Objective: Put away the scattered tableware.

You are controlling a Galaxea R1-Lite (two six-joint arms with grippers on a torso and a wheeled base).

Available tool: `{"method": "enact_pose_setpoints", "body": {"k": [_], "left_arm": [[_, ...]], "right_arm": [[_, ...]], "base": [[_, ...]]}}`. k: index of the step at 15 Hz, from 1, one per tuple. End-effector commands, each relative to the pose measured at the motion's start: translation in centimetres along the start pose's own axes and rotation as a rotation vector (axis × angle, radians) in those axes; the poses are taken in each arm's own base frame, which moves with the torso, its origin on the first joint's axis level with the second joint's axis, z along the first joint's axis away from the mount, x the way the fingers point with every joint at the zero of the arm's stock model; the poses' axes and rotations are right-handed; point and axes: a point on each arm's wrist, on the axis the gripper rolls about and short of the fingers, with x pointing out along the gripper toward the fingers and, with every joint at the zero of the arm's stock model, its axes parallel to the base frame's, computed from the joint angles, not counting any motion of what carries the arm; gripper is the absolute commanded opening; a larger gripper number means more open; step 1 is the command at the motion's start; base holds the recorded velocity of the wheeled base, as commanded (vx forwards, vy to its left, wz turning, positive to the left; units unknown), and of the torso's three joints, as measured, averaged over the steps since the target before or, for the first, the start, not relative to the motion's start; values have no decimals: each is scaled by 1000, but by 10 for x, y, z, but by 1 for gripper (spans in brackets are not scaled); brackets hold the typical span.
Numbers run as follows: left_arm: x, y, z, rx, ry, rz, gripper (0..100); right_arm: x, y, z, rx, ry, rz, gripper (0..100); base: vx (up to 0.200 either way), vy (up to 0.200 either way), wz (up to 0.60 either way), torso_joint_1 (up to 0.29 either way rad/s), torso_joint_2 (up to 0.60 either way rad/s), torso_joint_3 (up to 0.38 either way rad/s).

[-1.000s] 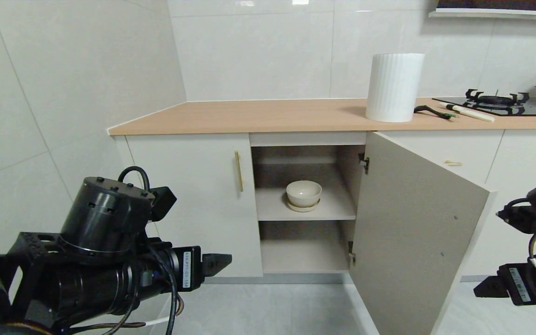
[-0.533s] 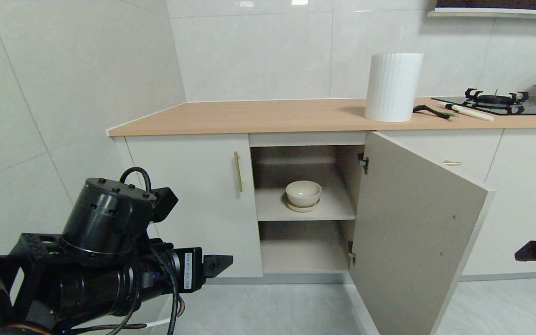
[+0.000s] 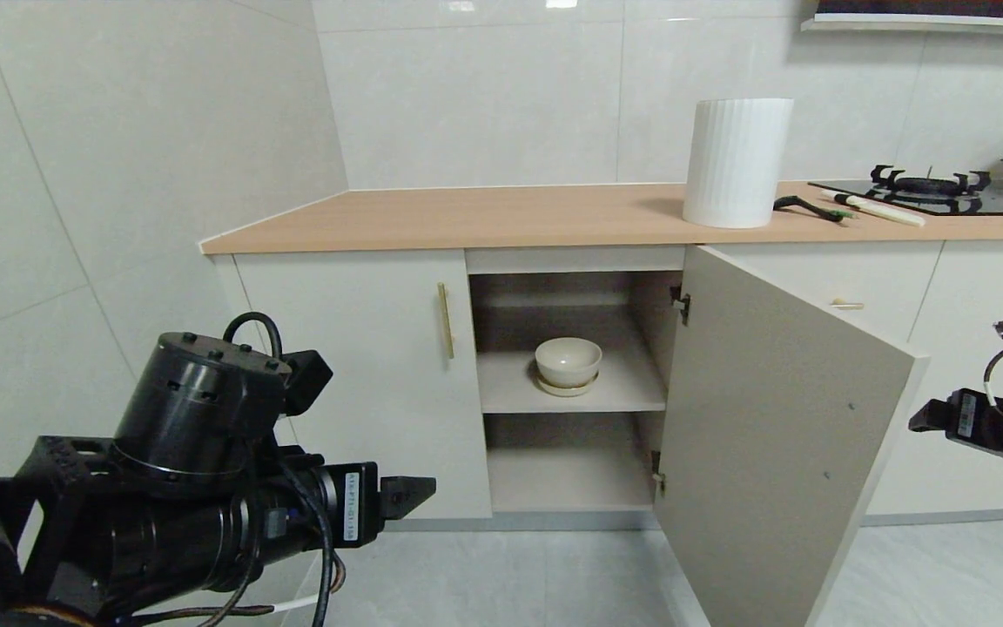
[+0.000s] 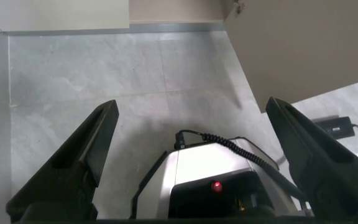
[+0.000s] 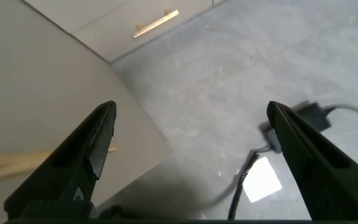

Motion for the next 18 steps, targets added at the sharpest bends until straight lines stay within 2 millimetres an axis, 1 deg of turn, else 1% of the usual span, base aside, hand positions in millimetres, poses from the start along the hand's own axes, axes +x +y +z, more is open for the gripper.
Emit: {"method": "enact_pose_setpoints", "body": {"k": [1, 3, 5, 7, 13, 15, 16, 18], "left_arm": [[0, 0, 0, 0, -1, 0, 100], [0, 0, 0, 0, -1, 0, 100], [-1, 0, 1, -1, -3, -2, 100], [0, 0, 0, -10, -2, -1, 100], [-1, -1, 1, -17, -7, -5, 100], [-1, -2, 5, -65, -17, -11, 100], [-1, 0, 8, -79, -26, -4, 100], [-2, 1, 9, -82, -35, -2, 100]], "right_arm": [[13, 9, -8, -20, 49, 7, 100], [12, 22, -14, -11, 66, 47, 100], [11, 28, -17, -21, 77, 75, 100], [7, 36, -20, 8, 90, 122, 100], [2, 61, -36, -40, 125, 182, 100], [-7, 82, -42, -96, 119, 243, 100], [-10, 95, -47, -134, 128, 273, 100], [-8, 124, -55, -197, 140, 325, 100]], "base": [[0, 0, 0, 0, 0, 0], [0, 0, 0, 0, 0, 0], [0, 0, 0, 0, 0, 0], [0, 0, 0, 0, 0, 0], [0, 0, 0, 0, 0, 0], [0, 0, 0, 0, 0, 0], [0, 0, 0, 0, 0, 0], [0, 0, 0, 0, 0, 0]]}}
